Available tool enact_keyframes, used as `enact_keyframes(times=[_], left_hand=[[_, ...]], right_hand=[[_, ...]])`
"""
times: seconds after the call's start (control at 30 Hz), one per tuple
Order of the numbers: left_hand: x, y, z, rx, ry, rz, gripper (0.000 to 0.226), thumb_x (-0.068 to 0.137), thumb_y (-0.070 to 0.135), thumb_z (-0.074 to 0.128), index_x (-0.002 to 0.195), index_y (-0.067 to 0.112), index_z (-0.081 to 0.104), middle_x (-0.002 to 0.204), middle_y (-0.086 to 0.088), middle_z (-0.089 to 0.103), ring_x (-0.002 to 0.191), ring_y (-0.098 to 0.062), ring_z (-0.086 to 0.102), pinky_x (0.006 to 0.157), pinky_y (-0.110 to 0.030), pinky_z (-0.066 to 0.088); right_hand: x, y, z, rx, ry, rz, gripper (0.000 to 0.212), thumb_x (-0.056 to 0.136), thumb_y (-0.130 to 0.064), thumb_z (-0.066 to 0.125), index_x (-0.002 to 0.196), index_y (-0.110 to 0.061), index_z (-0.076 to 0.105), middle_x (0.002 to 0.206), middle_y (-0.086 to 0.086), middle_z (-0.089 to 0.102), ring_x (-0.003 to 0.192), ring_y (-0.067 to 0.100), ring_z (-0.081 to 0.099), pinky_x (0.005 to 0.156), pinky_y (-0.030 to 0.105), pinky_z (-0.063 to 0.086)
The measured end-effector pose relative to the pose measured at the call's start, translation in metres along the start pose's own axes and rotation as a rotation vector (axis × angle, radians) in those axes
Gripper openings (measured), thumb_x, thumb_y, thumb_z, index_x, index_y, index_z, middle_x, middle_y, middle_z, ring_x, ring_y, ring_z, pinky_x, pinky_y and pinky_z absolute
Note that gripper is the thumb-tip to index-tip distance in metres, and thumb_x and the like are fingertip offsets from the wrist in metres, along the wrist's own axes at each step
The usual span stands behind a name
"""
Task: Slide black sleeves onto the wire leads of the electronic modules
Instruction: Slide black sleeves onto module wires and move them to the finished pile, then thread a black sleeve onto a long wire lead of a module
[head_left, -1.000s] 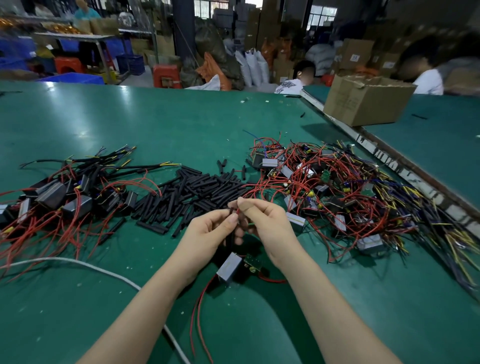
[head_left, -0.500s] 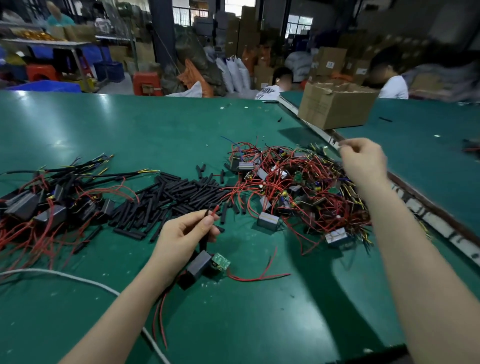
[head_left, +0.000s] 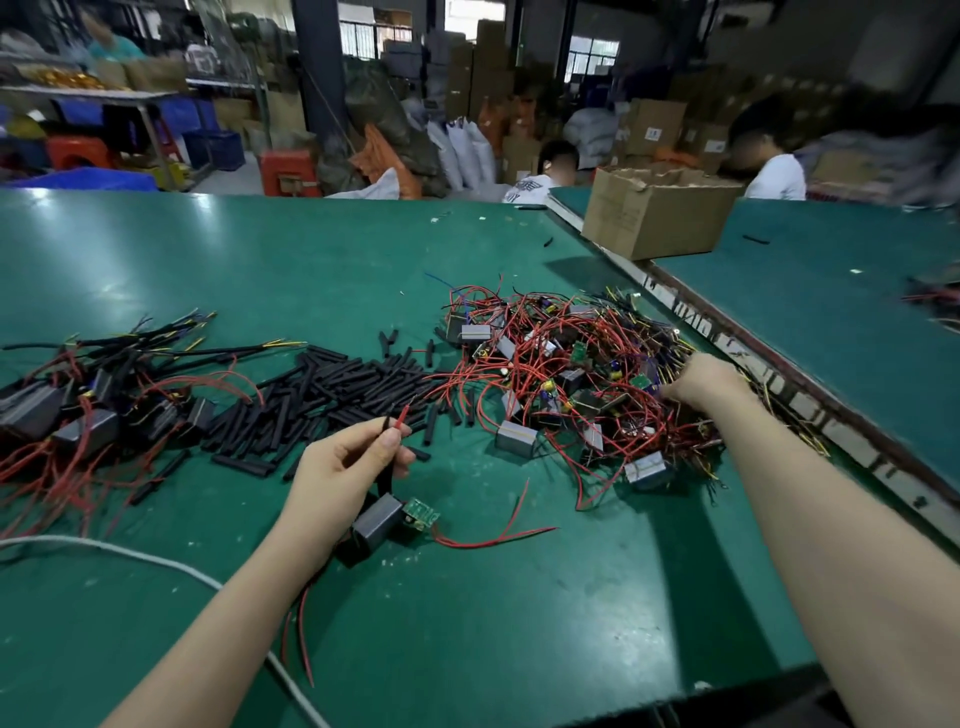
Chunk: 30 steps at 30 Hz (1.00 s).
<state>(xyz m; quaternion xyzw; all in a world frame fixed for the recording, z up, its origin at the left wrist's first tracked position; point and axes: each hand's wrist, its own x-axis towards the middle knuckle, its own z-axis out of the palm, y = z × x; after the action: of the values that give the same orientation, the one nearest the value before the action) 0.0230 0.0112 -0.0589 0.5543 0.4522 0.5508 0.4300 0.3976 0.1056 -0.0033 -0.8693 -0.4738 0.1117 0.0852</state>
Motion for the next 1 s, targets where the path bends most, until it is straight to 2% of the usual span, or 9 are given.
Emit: enact_keyframes(times=[0.17,0.27,0.33,0.4,0.5,0.6,0.7,0.8,1.0], left_hand=[[0.000,0.001,0.003,-0.031,0.003,-0.023,0.015,0.092,0.006,0.055,0.090,0.013,0.068,0.066,0.002,0.070,0.062,-0.007,0.064,0.067,-0.014,0.051],[0.000,0.001,0.005,-0.036,0.006,-0.029,0.015,0.092,0.005,0.054,0.090,0.012,0.067,0.064,0.002,0.069,0.061,-0.007,0.063,0.066,-0.014,0.052],[0.000,0.000,0.004,-0.029,0.010,-0.031,0.016,0.092,0.005,0.054,0.090,0.013,0.068,0.066,0.002,0.070,0.061,-0.007,0.064,0.066,-0.014,0.052],[0.000,-0.001,0.004,-0.029,0.015,-0.038,0.016,0.092,0.006,0.055,0.090,0.014,0.068,0.067,0.001,0.070,0.062,-0.008,0.065,0.066,-0.015,0.052],[0.001,-0.002,0.005,-0.042,0.019,-0.054,0.016,0.091,0.007,0.055,0.090,0.015,0.068,0.067,0.000,0.070,0.062,-0.009,0.065,0.065,-0.015,0.052],[0.002,-0.003,0.006,-0.052,0.022,-0.071,0.016,0.091,0.007,0.055,0.090,0.015,0.069,0.068,-0.001,0.070,0.063,-0.010,0.065,0.066,-0.016,0.053],[0.002,-0.003,0.004,-0.057,0.026,-0.078,0.016,0.091,0.008,0.055,0.090,0.015,0.069,0.069,-0.002,0.070,0.064,-0.011,0.065,0.068,-0.017,0.054],[0.001,-0.003,0.003,-0.050,0.021,-0.081,0.015,0.091,0.009,0.055,0.090,0.015,0.069,0.069,-0.002,0.070,0.065,-0.012,0.066,0.069,-0.018,0.055],[0.001,-0.003,0.002,-0.047,0.018,-0.092,0.014,0.092,0.009,0.055,0.091,0.013,0.068,0.069,-0.002,0.070,0.065,-0.012,0.066,0.068,-0.017,0.054]], right_hand=[[0.001,-0.010,0.004,-0.049,0.071,-0.188,0.037,0.092,-0.032,0.057,0.117,-0.005,0.060,0.115,0.018,0.063,0.103,0.033,0.059,0.079,0.032,0.047],[0.007,-0.012,0.011,-0.095,0.053,-0.137,0.034,0.096,-0.026,0.047,0.124,-0.013,0.059,0.137,0.020,0.043,0.126,0.038,0.041,0.102,0.043,0.039],[0.010,-0.012,0.014,-0.091,0.070,-0.087,0.032,0.096,-0.021,0.046,0.125,-0.017,0.058,0.142,0.016,0.033,0.132,0.037,0.028,0.106,0.048,0.032],[0.013,-0.012,0.015,-0.042,0.078,-0.075,0.035,0.095,-0.027,0.053,0.130,-0.020,0.054,0.140,0.018,0.034,0.132,0.037,0.029,0.103,0.045,0.034],[0.016,-0.015,0.013,-0.055,0.081,-0.060,0.049,0.091,-0.030,0.061,0.132,-0.008,0.043,0.137,0.020,0.042,0.127,0.039,0.041,0.099,0.046,0.041],[0.017,-0.020,0.015,-0.110,0.121,0.022,0.042,0.092,-0.021,0.058,0.128,-0.005,0.046,0.133,0.018,0.050,0.122,0.037,0.048,0.097,0.045,0.038],[0.016,-0.024,0.021,-0.104,0.053,0.073,0.023,0.091,-0.024,0.059,0.106,-0.007,0.058,0.122,0.013,0.057,0.114,0.035,0.053,0.094,0.042,0.038],[0.013,-0.024,0.020,-0.091,0.044,0.076,0.017,0.093,-0.025,0.055,0.092,-0.008,0.056,0.109,0.010,0.055,0.109,0.034,0.054,0.096,0.044,0.034],[0.022,-0.007,0.011,0.233,0.093,0.049,0.012,0.092,-0.011,0.043,0.096,0.000,0.049,0.094,0.018,0.051,0.086,0.032,0.051,0.071,0.034,0.039]])
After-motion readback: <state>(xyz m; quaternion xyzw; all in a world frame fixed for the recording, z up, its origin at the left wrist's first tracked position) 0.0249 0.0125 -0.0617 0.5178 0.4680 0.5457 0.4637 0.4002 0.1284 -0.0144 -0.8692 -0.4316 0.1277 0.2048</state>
